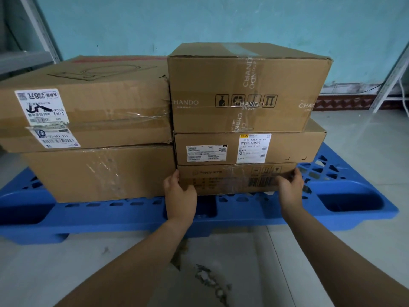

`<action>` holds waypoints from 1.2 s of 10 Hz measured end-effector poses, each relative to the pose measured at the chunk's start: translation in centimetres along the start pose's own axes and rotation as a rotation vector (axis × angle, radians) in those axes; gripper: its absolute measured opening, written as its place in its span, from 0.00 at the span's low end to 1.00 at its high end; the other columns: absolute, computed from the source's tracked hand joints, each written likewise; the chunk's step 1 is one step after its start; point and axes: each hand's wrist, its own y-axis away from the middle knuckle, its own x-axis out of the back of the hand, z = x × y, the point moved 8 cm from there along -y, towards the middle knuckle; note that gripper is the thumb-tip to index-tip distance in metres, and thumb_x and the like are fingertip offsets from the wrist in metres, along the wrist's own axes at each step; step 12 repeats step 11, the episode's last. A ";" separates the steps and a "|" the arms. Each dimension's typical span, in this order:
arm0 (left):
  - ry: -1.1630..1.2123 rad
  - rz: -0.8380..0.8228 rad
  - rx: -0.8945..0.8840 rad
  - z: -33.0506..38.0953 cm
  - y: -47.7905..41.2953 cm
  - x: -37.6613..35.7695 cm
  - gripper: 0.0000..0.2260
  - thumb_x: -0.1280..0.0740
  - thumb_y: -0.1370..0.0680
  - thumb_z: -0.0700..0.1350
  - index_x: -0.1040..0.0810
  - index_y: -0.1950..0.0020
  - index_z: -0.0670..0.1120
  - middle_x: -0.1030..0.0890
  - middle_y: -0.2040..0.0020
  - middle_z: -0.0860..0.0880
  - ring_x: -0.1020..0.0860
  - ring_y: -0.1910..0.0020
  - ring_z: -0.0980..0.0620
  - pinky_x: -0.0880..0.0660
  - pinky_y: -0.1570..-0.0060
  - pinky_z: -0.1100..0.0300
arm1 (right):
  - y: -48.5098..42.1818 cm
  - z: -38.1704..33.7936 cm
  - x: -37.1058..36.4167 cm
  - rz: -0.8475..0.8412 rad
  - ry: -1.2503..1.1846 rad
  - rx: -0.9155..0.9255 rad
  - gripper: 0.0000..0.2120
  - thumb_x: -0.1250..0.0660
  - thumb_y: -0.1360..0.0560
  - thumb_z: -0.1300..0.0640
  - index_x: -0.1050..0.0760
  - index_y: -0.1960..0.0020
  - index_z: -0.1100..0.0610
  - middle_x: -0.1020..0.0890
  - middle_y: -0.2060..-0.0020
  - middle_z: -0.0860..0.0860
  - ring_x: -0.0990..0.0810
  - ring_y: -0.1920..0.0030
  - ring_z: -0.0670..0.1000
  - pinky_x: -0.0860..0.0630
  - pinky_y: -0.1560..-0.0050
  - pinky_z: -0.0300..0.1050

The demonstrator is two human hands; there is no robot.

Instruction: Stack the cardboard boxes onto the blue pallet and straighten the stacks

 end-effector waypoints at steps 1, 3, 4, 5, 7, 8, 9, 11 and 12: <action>-0.024 -0.003 -0.008 -0.3 0.0 -0.2 0.27 0.38 0.23 0.37 0.39 0.24 0.46 0.35 0.34 0.52 0.32 0.44 0.61 0.39 0.47 0.78 | 0.0 0.2 -0.1 0.026 0.007 0.000 0.30 0.35 0.27 0.59 0.36 0.26 0.54 0.32 0.31 0.54 0.29 0.33 0.57 0.34 0.30 0.61; -0.035 0.021 0.030 -0.5 0.3 -0.5 0.30 0.37 0.23 0.41 0.44 0.22 0.45 0.37 0.33 0.52 0.31 0.45 0.59 0.35 0.46 0.68 | 0.4 0.7 -0.2 0.062 0.009 0.035 0.31 0.35 0.27 0.60 0.37 0.26 0.51 0.35 0.30 0.53 0.30 0.32 0.57 0.33 0.31 0.62; -0.024 0.003 0.030 -0.3 0.4 -0.5 0.31 0.37 0.23 0.42 0.45 0.22 0.46 0.37 0.33 0.52 0.32 0.44 0.59 0.36 0.44 0.67 | 0.5 0.6 -0.3 0.072 0.002 0.030 0.31 0.35 0.27 0.60 0.38 0.25 0.51 0.36 0.30 0.53 0.30 0.32 0.57 0.34 0.30 0.62; -0.028 -0.040 0.025 -0.4 0.4 -0.3 0.30 0.38 0.23 0.41 0.44 0.22 0.47 0.37 0.33 0.52 0.32 0.44 0.59 0.38 0.43 0.68 | 0.8 0.6 -0.6 0.043 0.008 0.046 0.33 0.36 0.27 0.63 0.39 0.24 0.52 0.37 0.29 0.55 0.31 0.32 0.57 0.34 0.29 0.60; 0.027 -0.052 0.013 -0.2 0.5 0.7 0.24 0.42 0.20 0.42 0.38 0.24 0.48 0.36 0.29 0.52 0.32 0.40 0.60 0.38 0.39 0.66 | 2.9 0.4 -1.8 0.046 -0.038 0.071 0.30 0.38 0.28 0.67 0.35 0.28 0.53 0.32 0.31 0.57 0.26 0.36 0.57 0.31 0.31 0.59; 0.085 -0.045 -0.001 0.4 0.7 0.9 0.21 0.43 0.19 0.44 0.35 0.25 0.49 0.35 0.29 0.53 0.32 0.37 0.58 0.36 0.40 0.65 | 4.5 0.7 -3.6 -0.006 -0.039 0.029 0.33 0.38 0.27 0.66 0.39 0.24 0.52 0.34 0.28 0.55 0.29 0.32 0.56 0.34 0.29 0.56; 0.120 -0.042 -0.001 0.9 0.8 1.0 0.19 0.43 0.19 0.45 0.32 0.28 0.51 0.33 0.30 0.53 0.31 0.35 0.56 0.34 0.39 0.62 | 5.7 0.8 -5.0 -0.027 -0.054 -0.003 0.35 0.37 0.26 0.65 0.44 0.22 0.54 0.38 0.25 0.53 0.34 0.28 0.56 0.36 0.27 0.56; 0.190 -0.027 -0.070 2.8 1.0 2.0 0.12 0.43 0.19 0.50 0.25 0.40 0.56 0.25 0.38 0.56 0.26 0.46 0.63 0.29 0.52 0.70 | 9.9 -3.5 -8.3 -0.167 -0.054 0.186 0.18 0.38 0.24 0.66 0.27 0.36 0.53 0.22 0.42 0.48 0.23 0.44 0.44 0.26 0.50 0.34; 0.190 -0.027 -0.070 2.8 1.0 2.0 0.12 0.43 0.19 0.50 0.25 0.40 0.56 0.25 0.38 0.56 0.26 0.46 0.63 0.29 0.52 0.70 | 9.9 -3.5 -8.3 -0.167 -0.054 0.186 0.18 0.38 0.24 0.66 0.27 0.36 0.53 0.22 0.42 0.48 0.23 0.44 0.44 0.26 0.50 0.34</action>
